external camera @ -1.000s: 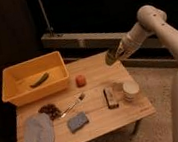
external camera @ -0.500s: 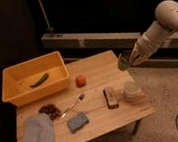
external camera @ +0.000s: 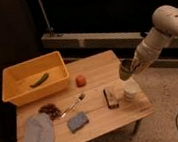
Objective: Stack cups into tray
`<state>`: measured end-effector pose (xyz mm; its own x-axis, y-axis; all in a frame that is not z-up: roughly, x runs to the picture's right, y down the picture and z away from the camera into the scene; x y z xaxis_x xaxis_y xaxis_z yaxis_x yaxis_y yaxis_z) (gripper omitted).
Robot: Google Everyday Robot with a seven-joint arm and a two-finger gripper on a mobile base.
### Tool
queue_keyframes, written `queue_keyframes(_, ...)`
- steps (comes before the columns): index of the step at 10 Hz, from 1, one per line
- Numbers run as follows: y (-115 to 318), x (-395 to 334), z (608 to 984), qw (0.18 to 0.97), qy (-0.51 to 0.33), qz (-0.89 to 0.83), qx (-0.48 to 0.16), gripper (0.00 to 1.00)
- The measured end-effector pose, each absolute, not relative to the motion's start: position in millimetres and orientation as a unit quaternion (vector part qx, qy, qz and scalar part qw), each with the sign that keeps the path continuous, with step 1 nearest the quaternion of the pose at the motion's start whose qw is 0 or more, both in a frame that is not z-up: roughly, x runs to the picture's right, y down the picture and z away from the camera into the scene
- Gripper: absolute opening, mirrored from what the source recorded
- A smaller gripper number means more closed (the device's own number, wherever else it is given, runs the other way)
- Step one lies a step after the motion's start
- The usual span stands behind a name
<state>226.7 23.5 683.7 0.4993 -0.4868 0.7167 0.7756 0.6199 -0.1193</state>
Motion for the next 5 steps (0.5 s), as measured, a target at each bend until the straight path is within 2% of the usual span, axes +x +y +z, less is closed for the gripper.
queue_keyframes(2, 43, 228, 690, 0.847, -0.317, -0.358, -0.232, 0.12)
queue_keyframes(5, 46, 245, 699, 0.861, -0.292, -0.334, -0.249, 0.12)
